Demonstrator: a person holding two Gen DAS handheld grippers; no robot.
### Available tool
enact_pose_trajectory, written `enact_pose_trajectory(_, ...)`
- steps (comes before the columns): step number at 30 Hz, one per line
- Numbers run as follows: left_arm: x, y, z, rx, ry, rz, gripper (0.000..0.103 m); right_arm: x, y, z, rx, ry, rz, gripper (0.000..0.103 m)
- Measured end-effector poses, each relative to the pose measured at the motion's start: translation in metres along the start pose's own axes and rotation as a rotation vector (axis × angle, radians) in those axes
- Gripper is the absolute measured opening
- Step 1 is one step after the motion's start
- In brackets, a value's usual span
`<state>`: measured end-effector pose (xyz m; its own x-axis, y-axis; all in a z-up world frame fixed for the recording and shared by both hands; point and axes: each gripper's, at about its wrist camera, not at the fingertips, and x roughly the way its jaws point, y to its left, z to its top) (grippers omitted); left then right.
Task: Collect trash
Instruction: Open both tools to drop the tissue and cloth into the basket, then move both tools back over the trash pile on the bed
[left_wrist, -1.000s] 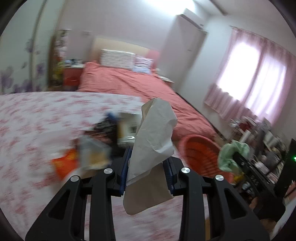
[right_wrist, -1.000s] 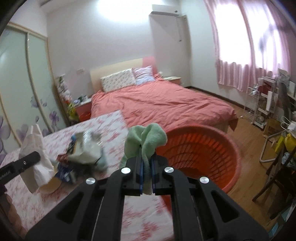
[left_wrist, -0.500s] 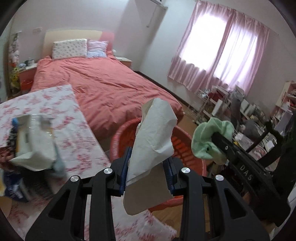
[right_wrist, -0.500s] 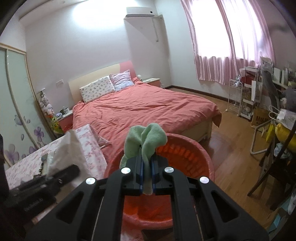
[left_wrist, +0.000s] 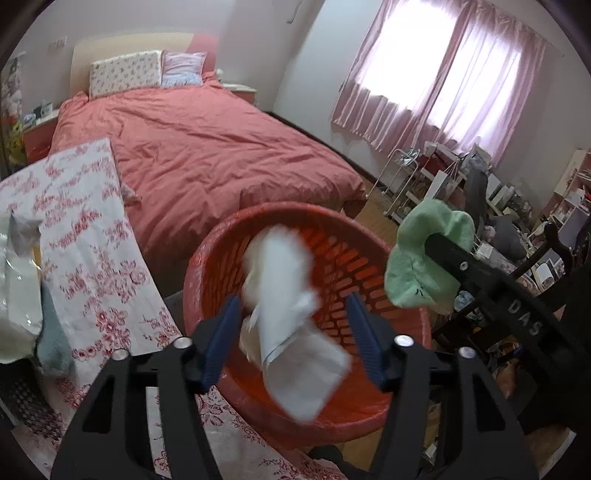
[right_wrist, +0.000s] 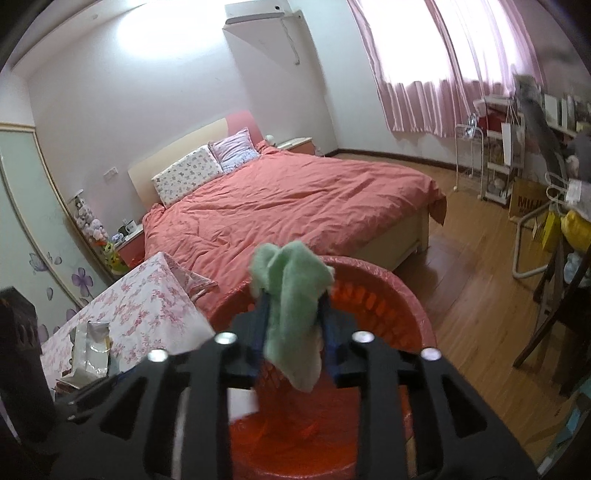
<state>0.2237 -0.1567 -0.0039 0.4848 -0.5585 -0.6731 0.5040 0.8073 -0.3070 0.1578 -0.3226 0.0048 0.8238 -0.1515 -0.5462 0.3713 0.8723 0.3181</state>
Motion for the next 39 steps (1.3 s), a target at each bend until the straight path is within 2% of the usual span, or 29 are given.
enact_pose_trajectory(3,0.002,-0.001,-0.004,-0.008,0.020,0.016,0.066,0.001,-0.006,-0.003,0.009,0.008,-0.005,0.040)
enact_pose_trajectory(6,-0.002,0.004,-0.005,-0.018,0.027,0.040,0.067,0.001,-0.007,-0.005,0.003,0.010,-0.011,0.050)
enact_pose_trajectory(11,-0.022,0.016,-0.009,-0.041,0.012,0.090,0.070,-0.006,0.001,-0.009,-0.025,0.009,-0.015,0.055)
enact_pose_trajectory(26,-0.104,0.057,-0.023,-0.082,-0.106,0.235,0.080,-0.046,0.055,-0.024,-0.112,0.000,0.033,0.057)
enact_pose_trajectory(32,-0.139,0.088,-0.038,-0.119,-0.149,0.333,0.080,-0.055,0.094,-0.046,-0.188,0.023,0.072,0.058)
enact_pose_trajectory(39,-0.183,0.135,-0.064,-0.170,-0.202,0.481,0.080,-0.057,0.138,-0.075,-0.269,0.055,0.122,0.058)
